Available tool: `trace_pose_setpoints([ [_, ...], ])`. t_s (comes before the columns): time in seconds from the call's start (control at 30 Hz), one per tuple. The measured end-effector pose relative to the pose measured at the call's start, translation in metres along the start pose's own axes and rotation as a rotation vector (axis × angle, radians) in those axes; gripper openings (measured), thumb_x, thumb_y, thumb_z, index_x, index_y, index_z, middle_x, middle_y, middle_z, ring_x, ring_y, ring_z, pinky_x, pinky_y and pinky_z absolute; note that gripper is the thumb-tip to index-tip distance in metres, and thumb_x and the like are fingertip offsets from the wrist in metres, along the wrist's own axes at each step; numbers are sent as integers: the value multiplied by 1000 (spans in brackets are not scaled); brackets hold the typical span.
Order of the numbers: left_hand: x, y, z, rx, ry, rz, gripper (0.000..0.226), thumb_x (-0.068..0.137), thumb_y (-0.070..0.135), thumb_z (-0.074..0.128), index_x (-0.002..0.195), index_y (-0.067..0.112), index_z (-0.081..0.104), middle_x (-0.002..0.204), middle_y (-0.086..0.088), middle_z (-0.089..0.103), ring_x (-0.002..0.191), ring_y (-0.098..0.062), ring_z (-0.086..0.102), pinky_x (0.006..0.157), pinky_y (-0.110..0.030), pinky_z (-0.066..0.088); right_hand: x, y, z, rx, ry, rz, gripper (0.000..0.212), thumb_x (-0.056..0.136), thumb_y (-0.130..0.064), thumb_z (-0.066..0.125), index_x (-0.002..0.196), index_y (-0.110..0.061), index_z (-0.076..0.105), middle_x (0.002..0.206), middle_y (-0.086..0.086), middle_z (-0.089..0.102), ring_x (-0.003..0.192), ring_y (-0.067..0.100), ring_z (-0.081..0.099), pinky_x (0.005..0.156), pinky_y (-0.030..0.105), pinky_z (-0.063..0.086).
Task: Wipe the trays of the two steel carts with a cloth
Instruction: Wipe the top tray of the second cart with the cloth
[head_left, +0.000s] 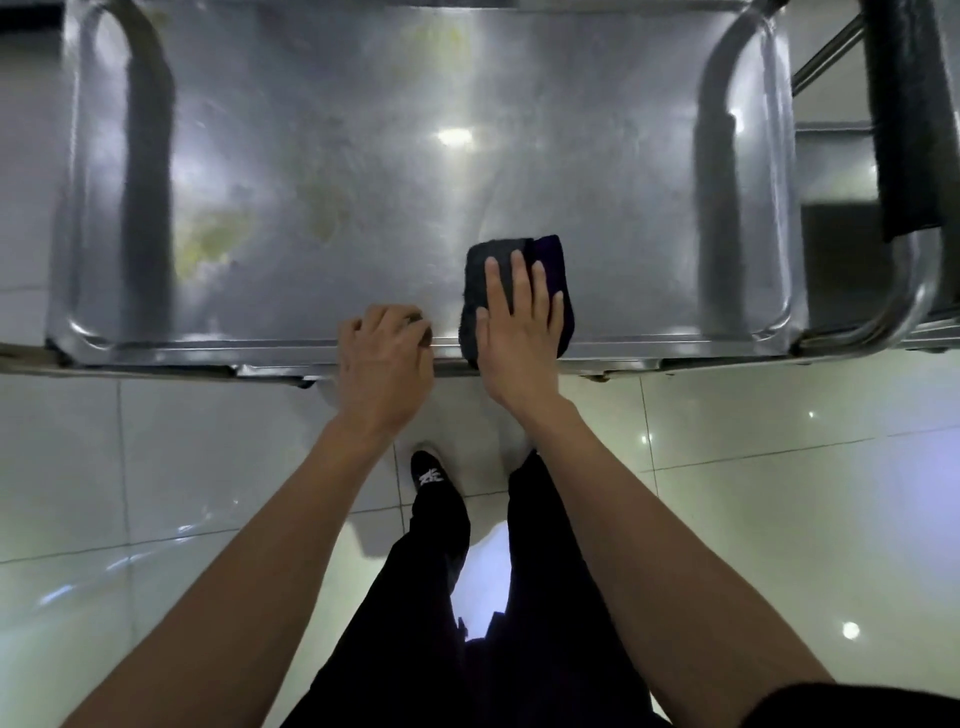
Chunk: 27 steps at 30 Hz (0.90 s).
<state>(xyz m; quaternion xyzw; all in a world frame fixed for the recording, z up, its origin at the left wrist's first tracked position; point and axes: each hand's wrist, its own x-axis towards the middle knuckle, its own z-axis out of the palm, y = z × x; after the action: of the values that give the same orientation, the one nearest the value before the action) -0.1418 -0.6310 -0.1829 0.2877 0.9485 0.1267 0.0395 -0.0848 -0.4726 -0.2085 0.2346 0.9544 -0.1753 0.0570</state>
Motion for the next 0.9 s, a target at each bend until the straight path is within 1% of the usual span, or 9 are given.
trace_pose_setpoints([
  [0.13,-11,-22,-6,-30,40,-38,24,87,11,56,103,12,74,114,-3,67,108,-26,57,89,-43,40,-5,-37,15,2,-18,-77,57,104,-41,16,159,-25,10,167,5,7,154,27,3,123,53,9],
  [0.23,-11,-28,-7,-27,20,-46,21,90,12,58,105,13,73,115,-2,66,111,-25,55,91,-42,39,-11,-26,14,10,-12,-143,55,106,-39,21,159,-24,15,167,3,10,154,24,5,123,51,10],
  [0.33,-4,-17,-4,-44,11,14,22,89,14,56,104,13,73,116,-2,66,110,-27,57,91,-43,38,-21,-3,8,-5,25,-150,53,107,-36,24,158,-24,19,167,2,13,154,22,6,123,49,11],
  [0.5,15,35,10,-50,-6,161,25,91,20,53,106,14,72,115,-2,67,109,-26,58,89,-43,38,-24,36,-1,1,71,-39,53,107,-33,28,158,-26,18,167,0,12,154,19,6,124,47,9],
  [0.57,26,57,15,-66,-29,168,27,93,24,50,108,16,72,116,0,66,111,-25,56,91,-42,37,-24,54,-9,7,69,-12,53,107,-32,28,158,-27,17,167,0,13,154,19,6,124,47,10],
  [0.63,37,78,20,-81,-38,155,23,93,25,55,108,18,71,118,1,65,113,-24,55,93,-43,38,-24,76,-19,11,63,32,53,107,-33,25,159,-27,17,167,0,12,154,20,6,124,48,10],
  [0.7,49,100,24,-91,-37,176,22,93,26,58,110,18,70,119,0,64,115,-24,54,93,-44,39,-24,103,-33,7,77,105,53,107,-33,22,159,-26,16,167,2,13,154,22,7,123,49,11],
  [0.83,75,149,32,-70,-87,232,34,90,26,47,111,16,71,123,-3,65,118,-28,55,93,-46,40,-20,169,-63,-14,82,278,55,107,-32,21,160,-22,12,167,6,9,153,29,6,122,53,13],
  [0.9,87,174,37,-73,-125,237,32,90,22,51,114,15,71,128,-4,63,122,-29,53,95,-48,39,-17,200,-77,-10,69,345,55,107,-32,20,160,-21,10,167,7,5,153,30,4,123,53,11],
])
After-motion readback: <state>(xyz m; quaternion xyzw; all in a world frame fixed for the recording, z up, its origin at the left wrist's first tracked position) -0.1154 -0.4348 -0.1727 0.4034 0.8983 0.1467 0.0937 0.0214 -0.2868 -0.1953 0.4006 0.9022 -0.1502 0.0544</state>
